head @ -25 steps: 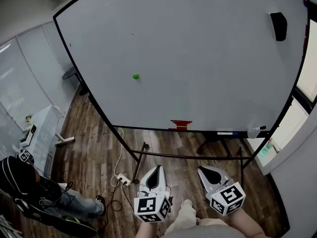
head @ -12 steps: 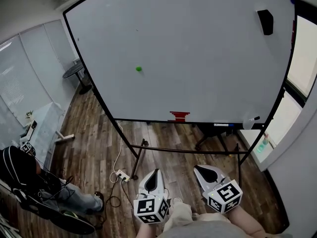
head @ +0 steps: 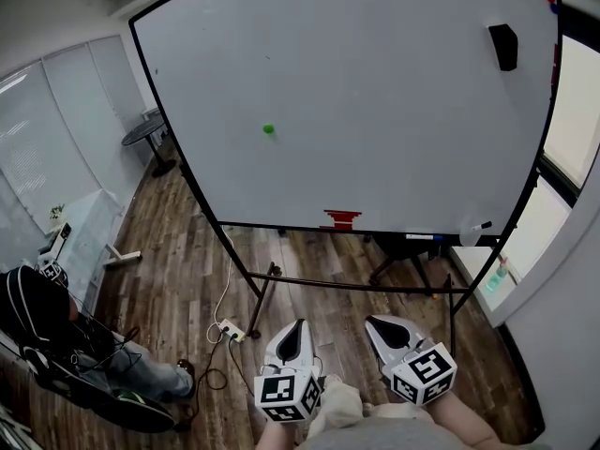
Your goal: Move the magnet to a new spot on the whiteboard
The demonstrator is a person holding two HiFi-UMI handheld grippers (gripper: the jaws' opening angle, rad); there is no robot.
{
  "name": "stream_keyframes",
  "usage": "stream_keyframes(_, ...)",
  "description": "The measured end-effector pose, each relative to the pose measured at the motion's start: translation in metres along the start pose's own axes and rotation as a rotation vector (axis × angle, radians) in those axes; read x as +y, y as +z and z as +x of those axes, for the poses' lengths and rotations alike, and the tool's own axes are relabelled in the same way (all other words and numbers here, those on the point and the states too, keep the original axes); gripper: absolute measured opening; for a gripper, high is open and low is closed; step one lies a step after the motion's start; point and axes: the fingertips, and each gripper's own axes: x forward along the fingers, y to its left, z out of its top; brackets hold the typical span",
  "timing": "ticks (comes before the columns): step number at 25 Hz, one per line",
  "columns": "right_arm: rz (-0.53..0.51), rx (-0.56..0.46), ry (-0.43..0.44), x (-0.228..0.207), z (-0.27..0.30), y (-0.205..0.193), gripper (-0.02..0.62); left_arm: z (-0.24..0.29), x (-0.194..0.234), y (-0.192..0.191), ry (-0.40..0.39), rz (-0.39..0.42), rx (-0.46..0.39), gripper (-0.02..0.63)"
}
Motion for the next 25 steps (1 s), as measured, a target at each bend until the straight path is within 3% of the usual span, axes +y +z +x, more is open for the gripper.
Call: stream_keyframes(25, 0.005, -0.008, 0.001, -0.012, 0.009, 0.000, 0.000, 0.015, -0.014, -0.002, -0.026, 0.008, 0.017, 0.005)
